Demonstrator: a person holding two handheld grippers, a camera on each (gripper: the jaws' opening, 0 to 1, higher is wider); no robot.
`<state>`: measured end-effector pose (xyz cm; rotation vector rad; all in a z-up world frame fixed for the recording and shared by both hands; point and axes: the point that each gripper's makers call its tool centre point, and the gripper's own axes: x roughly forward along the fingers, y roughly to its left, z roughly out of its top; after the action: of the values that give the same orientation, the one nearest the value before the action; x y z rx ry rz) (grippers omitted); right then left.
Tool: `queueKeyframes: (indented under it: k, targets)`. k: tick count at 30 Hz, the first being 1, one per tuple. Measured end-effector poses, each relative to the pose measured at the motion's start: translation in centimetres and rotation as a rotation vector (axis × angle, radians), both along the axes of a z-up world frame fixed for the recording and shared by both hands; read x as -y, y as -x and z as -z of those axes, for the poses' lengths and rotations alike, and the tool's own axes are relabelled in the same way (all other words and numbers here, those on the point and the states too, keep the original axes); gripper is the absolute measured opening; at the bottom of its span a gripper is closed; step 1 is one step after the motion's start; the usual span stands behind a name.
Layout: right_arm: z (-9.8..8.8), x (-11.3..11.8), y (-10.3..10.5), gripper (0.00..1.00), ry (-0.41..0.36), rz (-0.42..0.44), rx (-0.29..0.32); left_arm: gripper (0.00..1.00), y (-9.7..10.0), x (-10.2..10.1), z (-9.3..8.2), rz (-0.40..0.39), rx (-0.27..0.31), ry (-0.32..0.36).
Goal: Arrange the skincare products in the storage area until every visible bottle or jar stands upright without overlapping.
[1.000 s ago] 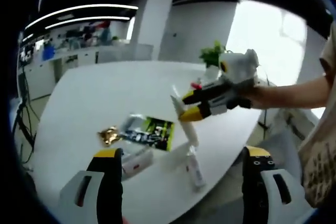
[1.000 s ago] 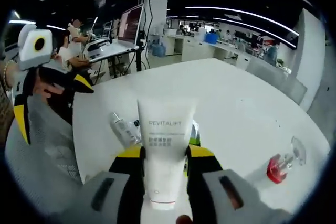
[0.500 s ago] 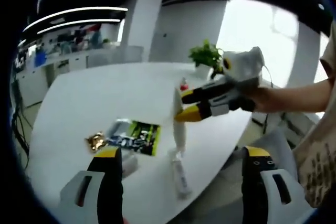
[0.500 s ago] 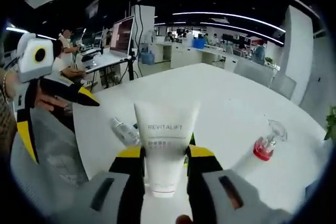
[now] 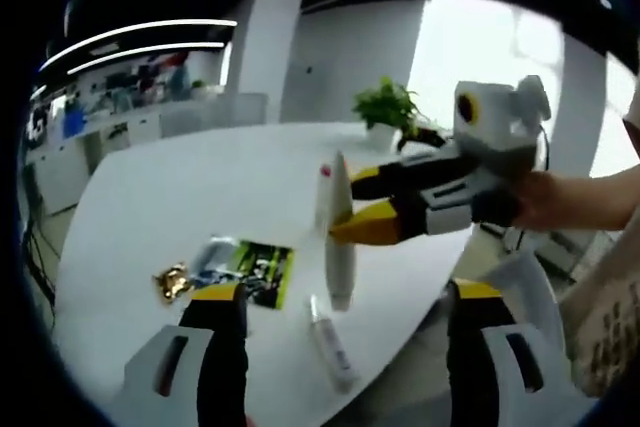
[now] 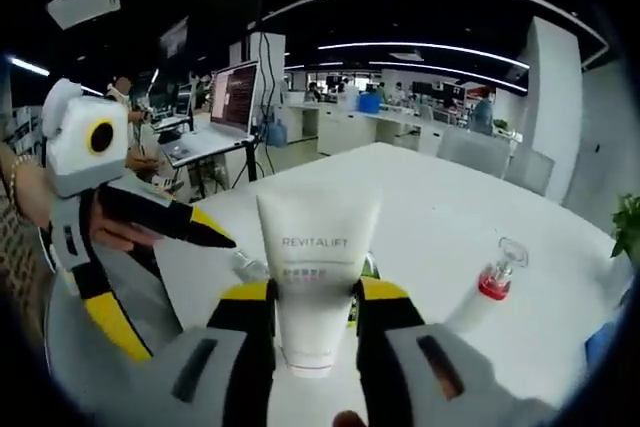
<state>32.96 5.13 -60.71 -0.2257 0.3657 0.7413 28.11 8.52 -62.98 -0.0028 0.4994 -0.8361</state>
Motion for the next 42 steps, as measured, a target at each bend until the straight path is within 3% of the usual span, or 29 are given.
queueKeyframes:
  k: [6,18,23,28,33,35,37,42]
  targets:
    - [-1.7,-0.5,0.9,0.30,-0.045,0.008,0.007,0.70,-0.6,0.6,0.0,-0.005,0.005,-0.005]
    - [-2.0,0.3,1.8,0.30,-0.112,0.082,-0.049,0.38,-1.7,3.4,-0.1,0.063,0.073,-0.041]
    - [-2.3,0.6,1.9,0.30,-0.142,0.114,-0.062,0.23,-1.9,4.4,-1.0,0.080,0.126,-0.016]
    - [-3.1,0.8,1.9,0.30,-0.180,0.138,-0.060,0.19,-2.3,4.8,-1.1,0.086,0.144,-0.024]
    - [-3.2,1.2,1.7,0.31,-0.173,0.159,-0.051,0.17,-2.6,5.2,-1.2,0.096,0.156,-0.026]
    - [-3.1,1.3,1.8,0.31,-0.136,0.153,-0.026,0.16,-2.7,5.6,-1.0,0.107,0.148,-0.027]
    - [-2.9,1.5,1.8,0.32,-0.119,0.154,-0.013,0.16,-2.7,5.9,-0.8,0.132,0.128,-0.016]
    - [-3.0,3.1,1.1,0.33,-0.166,0.205,-0.009,0.15,-3.1,7.0,-1.0,0.200,0.147,0.019]
